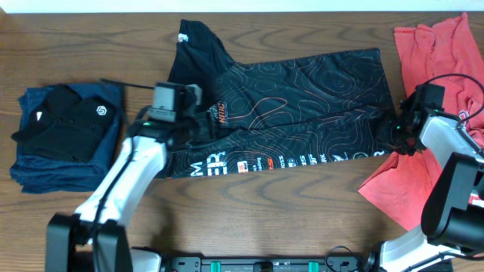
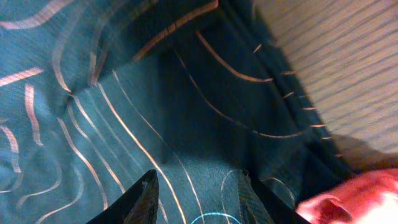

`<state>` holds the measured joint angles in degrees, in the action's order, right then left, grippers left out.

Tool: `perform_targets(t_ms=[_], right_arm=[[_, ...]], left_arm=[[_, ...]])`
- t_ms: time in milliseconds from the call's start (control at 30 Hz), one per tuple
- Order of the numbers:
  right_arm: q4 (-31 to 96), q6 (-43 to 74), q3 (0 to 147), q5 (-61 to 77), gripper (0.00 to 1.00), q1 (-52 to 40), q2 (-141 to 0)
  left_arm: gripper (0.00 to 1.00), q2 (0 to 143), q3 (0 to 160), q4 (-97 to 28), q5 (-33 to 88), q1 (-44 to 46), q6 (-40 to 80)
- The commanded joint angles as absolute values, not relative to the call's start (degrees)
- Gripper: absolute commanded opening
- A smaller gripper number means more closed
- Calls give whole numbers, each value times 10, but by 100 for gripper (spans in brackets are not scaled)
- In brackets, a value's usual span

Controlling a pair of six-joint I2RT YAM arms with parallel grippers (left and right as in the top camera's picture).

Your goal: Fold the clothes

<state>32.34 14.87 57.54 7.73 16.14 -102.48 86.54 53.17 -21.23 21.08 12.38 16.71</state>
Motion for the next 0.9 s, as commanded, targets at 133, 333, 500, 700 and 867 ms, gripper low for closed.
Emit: perform_targets(t_ms=[133, 333, 500, 700, 867], right_arm=[[325, 130, 572, 84, 41, 157, -1035], [326, 130, 572, 84, 41, 157, -1035], [328, 130, 572, 84, 42, 157, -1035], [332, 130, 572, 84, 43, 157, -1035], [336, 130, 572, 84, 43, 157, -1035]], left_arm=[[63, 937, 541, -159, 216, 174, 166], [63, 970, 541, -137, 216, 193, 166], [63, 989, 541, -136, 216, 201, 157], [62, 999, 541, -133, 214, 202, 149], [44, 1000, 540, -131, 214, 204, 149]])
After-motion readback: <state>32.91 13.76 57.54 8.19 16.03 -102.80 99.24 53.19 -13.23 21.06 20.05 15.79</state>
